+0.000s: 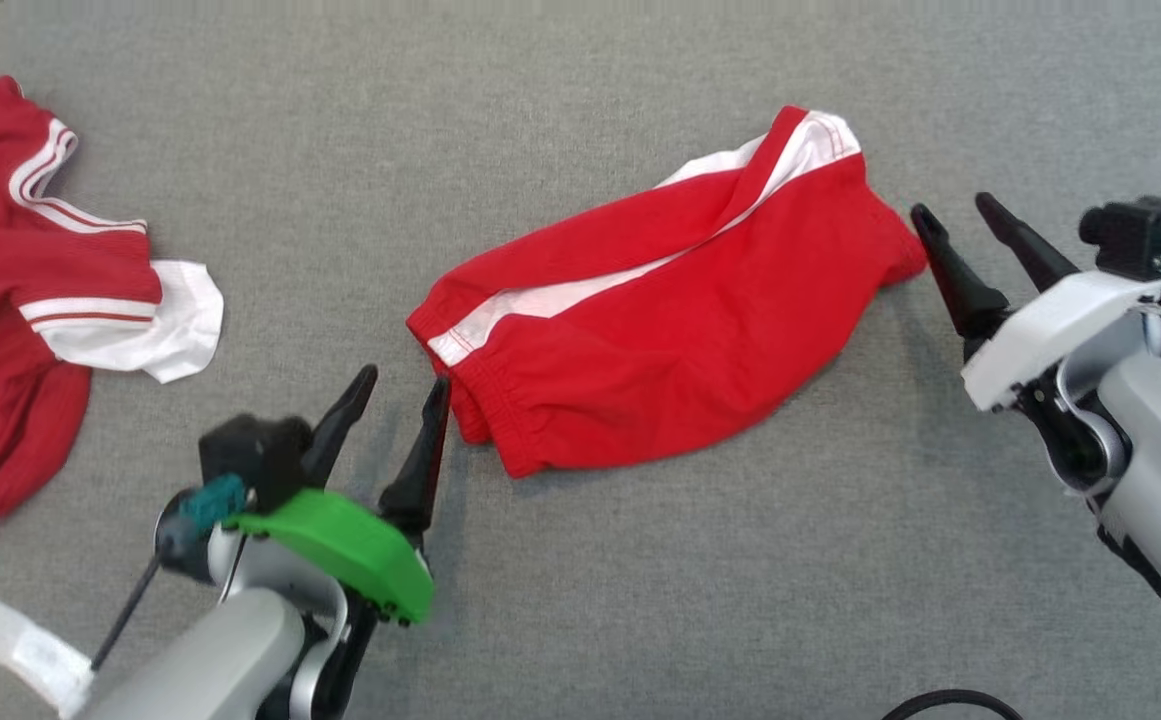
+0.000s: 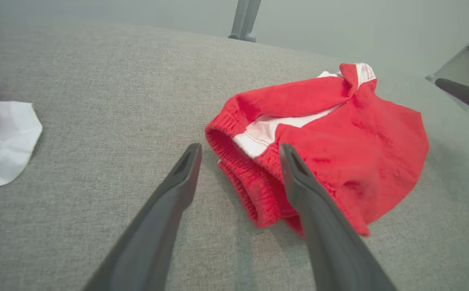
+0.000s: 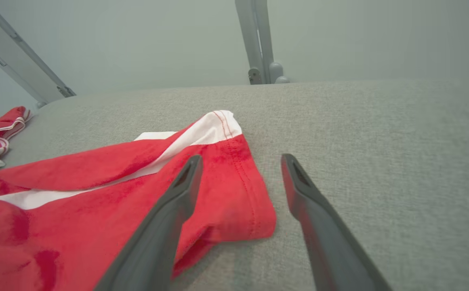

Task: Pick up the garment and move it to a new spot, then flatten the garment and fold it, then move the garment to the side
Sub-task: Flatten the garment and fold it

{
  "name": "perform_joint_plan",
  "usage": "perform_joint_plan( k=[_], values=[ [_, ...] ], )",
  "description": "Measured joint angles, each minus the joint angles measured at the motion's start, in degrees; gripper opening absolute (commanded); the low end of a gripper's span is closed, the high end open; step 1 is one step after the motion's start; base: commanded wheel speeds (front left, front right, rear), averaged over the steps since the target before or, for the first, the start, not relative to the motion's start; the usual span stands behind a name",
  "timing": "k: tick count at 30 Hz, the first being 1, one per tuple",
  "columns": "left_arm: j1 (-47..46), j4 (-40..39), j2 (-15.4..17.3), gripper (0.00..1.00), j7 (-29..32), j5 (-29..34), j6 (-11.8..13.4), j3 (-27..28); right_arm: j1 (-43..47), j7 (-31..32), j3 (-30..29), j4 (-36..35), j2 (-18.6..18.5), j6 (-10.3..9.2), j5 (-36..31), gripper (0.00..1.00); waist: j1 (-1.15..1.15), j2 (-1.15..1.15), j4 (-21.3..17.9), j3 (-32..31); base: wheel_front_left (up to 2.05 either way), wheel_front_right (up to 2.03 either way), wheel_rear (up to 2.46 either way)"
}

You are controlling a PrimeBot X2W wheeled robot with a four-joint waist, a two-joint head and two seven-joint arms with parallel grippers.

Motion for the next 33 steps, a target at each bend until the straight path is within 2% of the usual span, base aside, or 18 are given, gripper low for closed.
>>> perform_joint_plan(
  k=[3, 6, 9, 12, 13, 16, 19, 22, 27, 33],
  values=[
    [5.75, -1.88, 0.56, 1.00, -2.82, 2.30, 3.70, 1.40, 5.92, -0.07, -9.05, -3.53, -0.64, 0.00, -6.87, 1.00, 0.00, 0.00, -0.62, -2.74, 0.00, 0.00, 0.00],
    [11.28, -2.79, 0.57, 1.00, -3.50, 5.84, 5.34, 3.70, 14.83, -0.21, -19.67, -8.25, 0.74, 0.00, -15.21, 1.00, 0.00, -0.01, -1.21, -5.59, 0.00, 0.00, 0.00],
    [16.95, -3.97, -0.99, 1.00, -3.71, 10.74, 5.86, 9.71, 24.76, -0.22, -29.04, -13.10, 4.32, 0.00, -22.90, 1.00, 0.00, -0.01, -1.74, -8.25, 0.00, 0.00, 0.00],
    [22.64, -4.42, -2.79, 1.00, -3.74, 16.24, 4.36, 14.68, 31.82, -0.22, -34.56, -16.19, 7.46, 0.00, -29.26, 1.00, 0.00, -0.01, -2.13, -10.48, 0.00, 0.00, 0.00],
    [22.64, -4.42, -2.79, 1.00, -3.74, 16.24, 4.36, 14.68, 31.82, -0.22, -34.56, -16.19, 7.46, 0.00, -29.26, 1.00, 0.00, -0.01, -2.13, -10.48, 0.00, 0.00, 0.00],
    [26.23, -4.83, -4.77, 1.00, -3.74, 21.05, 2.00, 19.00, 35.06, -0.22, -36.88, -17.56, 10.11, 0.00, -31.32, 1.00, 0.00, -0.01, -2.17, -11.84, 0.00, 0.00, 0.00],
    [27.87, -5.70, -6.99, 1.00, -3.74, 25.32, -0.38, 22.62, 34.72, -0.22, -37.38, -17.95, 10.77, 0.00, -31.27, 1.00, 0.00, -0.01, -1.50, -11.99, 0.00, 0.00, 0.00],
    [28.24, -6.67, -9.51, 1.00, -3.74, 28.84, -2.87, 25.61, 31.34, 1.07, -37.18, -16.85, 10.05, 0.00, -30.14, 1.00, 0.00, -0.01, -0.75, -11.36, 0.00, 0.00, 0.00],
    [27.96, -6.71, -13.50, 1.00, -3.75, 34.04, -6.97, 28.41, 21.76, 6.61, -36.57, -12.02, 7.81, 0.00, -27.37, 1.00, 0.00, -0.01, 1.28, -9.02, 0.00, 0.00, 0.00],
    [27.18, -5.91, -18.58, 1.00, -3.75, 38.01, -10.83, 31.69, 12.78, 11.85, -34.75, -3.66, 5.54, 0.00, -25.25, 1.00, 0.00, -0.01, 6.34, -5.58, 0.00, 0.00, 0.00]
  ],
)
